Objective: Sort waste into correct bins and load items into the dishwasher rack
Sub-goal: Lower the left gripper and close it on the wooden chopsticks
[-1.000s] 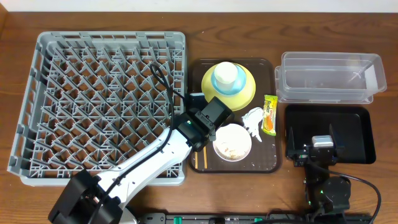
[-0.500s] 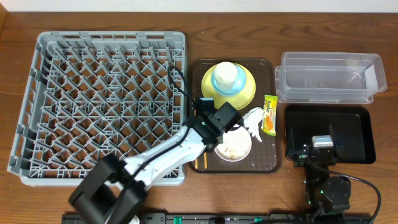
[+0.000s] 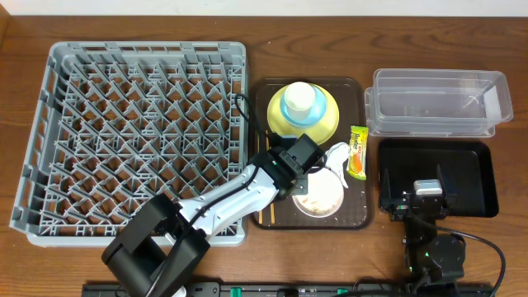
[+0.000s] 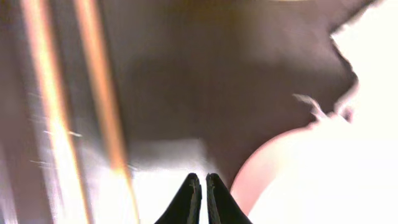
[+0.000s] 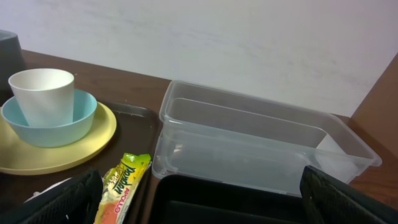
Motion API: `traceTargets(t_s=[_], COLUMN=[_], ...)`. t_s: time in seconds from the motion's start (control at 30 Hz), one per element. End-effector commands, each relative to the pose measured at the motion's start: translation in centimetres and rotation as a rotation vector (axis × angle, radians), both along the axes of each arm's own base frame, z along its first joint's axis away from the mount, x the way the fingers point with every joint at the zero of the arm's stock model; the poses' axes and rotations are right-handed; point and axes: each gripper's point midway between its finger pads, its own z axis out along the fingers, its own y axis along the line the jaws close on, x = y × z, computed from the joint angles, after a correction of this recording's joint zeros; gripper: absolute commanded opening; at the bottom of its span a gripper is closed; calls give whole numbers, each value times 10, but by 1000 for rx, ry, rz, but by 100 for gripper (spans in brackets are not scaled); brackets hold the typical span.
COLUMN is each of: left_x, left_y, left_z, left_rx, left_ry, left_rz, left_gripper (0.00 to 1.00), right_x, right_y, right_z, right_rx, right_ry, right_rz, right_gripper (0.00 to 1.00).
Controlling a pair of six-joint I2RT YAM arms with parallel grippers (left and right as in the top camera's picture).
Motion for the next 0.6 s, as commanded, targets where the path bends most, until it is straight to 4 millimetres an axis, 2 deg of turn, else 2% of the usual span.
traceTargets(t_s=[0.0, 0.13, 0.27, 0.57], left_x=[-13, -13, -13, 13], left_y=[-10, -18, -20, 19], left_z=[-1, 1, 2, 1], left_rx=[-56, -94, -99, 116], left_ry=[60, 63, 58, -95], left_rz=[-56, -68, -100, -36], left_gripper=[9, 11, 17, 17], right_x=[0, 0, 0, 0], right_y=[-1, -1, -1, -1], right_z=[-1, -1, -1, -1], right_rx=[-11, -11, -11, -11], right_ry=[5, 5, 5, 5], right_rz=[0, 0, 0, 0], right_gripper=[99, 99, 99, 99])
